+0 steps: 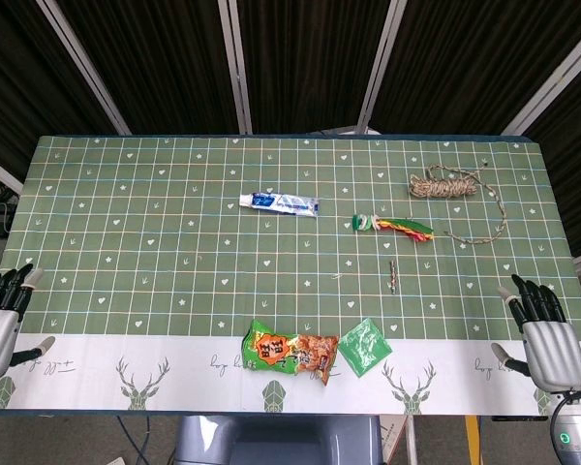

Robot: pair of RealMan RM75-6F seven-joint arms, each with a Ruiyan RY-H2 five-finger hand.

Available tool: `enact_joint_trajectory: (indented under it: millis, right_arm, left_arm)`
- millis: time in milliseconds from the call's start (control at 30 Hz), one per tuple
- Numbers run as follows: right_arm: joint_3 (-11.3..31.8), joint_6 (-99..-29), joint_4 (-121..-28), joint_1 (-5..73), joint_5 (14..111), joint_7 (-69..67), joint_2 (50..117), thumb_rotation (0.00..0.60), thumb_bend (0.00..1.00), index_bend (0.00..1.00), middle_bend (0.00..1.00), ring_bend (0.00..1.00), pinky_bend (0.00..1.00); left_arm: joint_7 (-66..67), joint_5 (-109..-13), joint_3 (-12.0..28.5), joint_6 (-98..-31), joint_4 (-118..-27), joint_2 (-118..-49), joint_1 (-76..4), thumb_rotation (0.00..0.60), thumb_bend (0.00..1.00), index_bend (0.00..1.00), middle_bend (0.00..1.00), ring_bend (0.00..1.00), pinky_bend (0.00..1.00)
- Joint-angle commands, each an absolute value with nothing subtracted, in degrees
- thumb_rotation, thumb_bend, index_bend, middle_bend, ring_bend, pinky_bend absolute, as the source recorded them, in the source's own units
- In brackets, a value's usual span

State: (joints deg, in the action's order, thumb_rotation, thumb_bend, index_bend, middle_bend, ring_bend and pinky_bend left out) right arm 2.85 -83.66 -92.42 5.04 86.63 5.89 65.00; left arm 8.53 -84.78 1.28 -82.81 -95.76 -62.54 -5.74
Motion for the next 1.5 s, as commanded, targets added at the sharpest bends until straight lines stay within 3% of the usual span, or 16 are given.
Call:
enact_joint_trajectory:
  millis: [33, 133, 300, 967, 1200, 1500]
  right_arm:
    - [2.9, -83.8, -92.4, 5.0, 86.7, 5.9, 65.0, 0.600, 0.12, 0.12, 0.00, 0.00, 0.06]
    - [3.0, -84.3, -92.3, 4.9, 86.9, 5.8, 65.1, 0.600, 0.12, 0.12, 0.00, 0.00, 0.06]
    - [3.1, -85.0, -92.2, 4.8, 87.2, 5.6, 65.4, 0.600, 0.12, 0.00, 0.00, 0.00, 0.05]
    - [4.1, -83.2, -92.6, 5.9, 85.6, 5.8, 66.0, 0.600, 0.12, 0.00, 0.00, 0.00, 0.03]
    - [7.5, -77.5, -91.4, 10.8, 81.5, 11.7, 69.0, 0.600, 0.10, 0.00, 0.00, 0.00, 0.03]
    - [12.8, -68.2, -82.6, 20.0, 72.8, 19.8, 79.4, 0.600, 0.10, 0.00, 0.00, 0.00, 0.03]
  left_arm:
    - [8.5, -84.8, 1.3, -82.9, -95.7, -62.6, -5.7, 0.600, 0.11, 0.00, 0.00, 0.00, 0.00]
    - [8.5, -84.9, 1.4, -83.0, -95.8, -62.6, -5.7, 0.600, 0.11, 0.00, 0.00, 0.00, 0.00]
    - [8.5, -84.8, 1.4, -83.3, -96.1, -62.5, -5.6, 0.600, 0.11, 0.00, 0.00, 0.00, 0.00]
    - [8.7, -83.4, 1.8, -82.8, -96.3, -62.6, -5.6, 0.600, 0.11, 0.00, 0.00, 0.00, 0.00]
    - [7.9, -83.0, 2.1, -82.6, -96.0, -63.0, -5.8, 0.600, 0.11, 0.00, 0.00, 0.00, 0.00]
    - [8.0, -82.8, 2.1, -82.3, -95.9, -63.4, -5.9, 0.600, 0.11, 0.00, 0.00, 0.00, 0.00]
